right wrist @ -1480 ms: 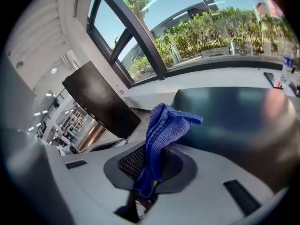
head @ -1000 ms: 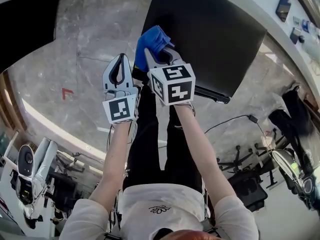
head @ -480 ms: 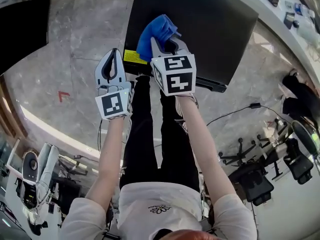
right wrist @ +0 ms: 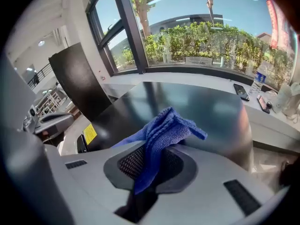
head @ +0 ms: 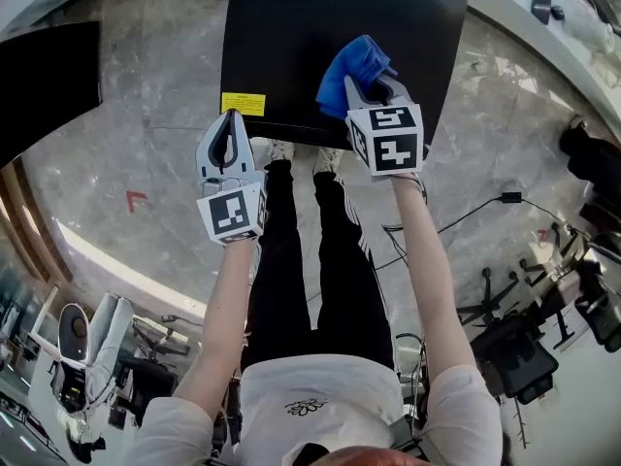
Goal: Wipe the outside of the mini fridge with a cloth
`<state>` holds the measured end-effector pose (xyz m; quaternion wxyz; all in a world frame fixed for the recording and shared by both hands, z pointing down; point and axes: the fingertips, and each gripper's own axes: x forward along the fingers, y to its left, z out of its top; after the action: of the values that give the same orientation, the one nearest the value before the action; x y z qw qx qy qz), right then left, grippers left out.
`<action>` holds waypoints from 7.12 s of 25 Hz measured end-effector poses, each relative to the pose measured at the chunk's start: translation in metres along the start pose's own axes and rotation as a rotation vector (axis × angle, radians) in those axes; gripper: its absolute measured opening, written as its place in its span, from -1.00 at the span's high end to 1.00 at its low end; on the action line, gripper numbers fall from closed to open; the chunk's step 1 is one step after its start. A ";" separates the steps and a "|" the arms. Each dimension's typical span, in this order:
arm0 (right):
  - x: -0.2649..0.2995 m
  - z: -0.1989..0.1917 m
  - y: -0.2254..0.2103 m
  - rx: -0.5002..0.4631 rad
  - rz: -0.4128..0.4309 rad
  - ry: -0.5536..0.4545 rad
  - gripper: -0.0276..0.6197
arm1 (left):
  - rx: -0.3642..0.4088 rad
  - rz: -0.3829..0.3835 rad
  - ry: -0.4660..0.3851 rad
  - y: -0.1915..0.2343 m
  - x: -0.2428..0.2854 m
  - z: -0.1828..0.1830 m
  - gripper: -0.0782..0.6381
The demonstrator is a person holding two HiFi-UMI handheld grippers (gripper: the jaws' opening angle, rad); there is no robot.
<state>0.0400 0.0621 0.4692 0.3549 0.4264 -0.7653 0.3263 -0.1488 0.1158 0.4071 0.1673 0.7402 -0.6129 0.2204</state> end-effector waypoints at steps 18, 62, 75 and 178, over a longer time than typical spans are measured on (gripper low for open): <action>-0.066 -0.070 -0.129 -0.005 -0.330 0.048 0.69 | 0.119 -0.141 0.003 -0.038 0.020 -0.001 0.77; 0.023 0.040 0.199 0.281 0.335 -0.136 0.69 | -0.010 0.055 0.057 0.035 -0.025 -0.041 0.77; 0.032 0.001 0.123 0.162 0.101 -0.036 0.69 | -0.021 0.056 0.065 0.042 -0.017 -0.051 0.77; -0.053 -0.103 0.003 0.186 -0.061 0.113 0.69 | 0.032 -0.102 0.017 -0.003 0.013 -0.031 0.77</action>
<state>0.0849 0.1685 0.4798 0.3662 0.4614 -0.6972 0.4085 -0.1476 0.1218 0.4406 0.1715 0.7713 -0.5691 0.2277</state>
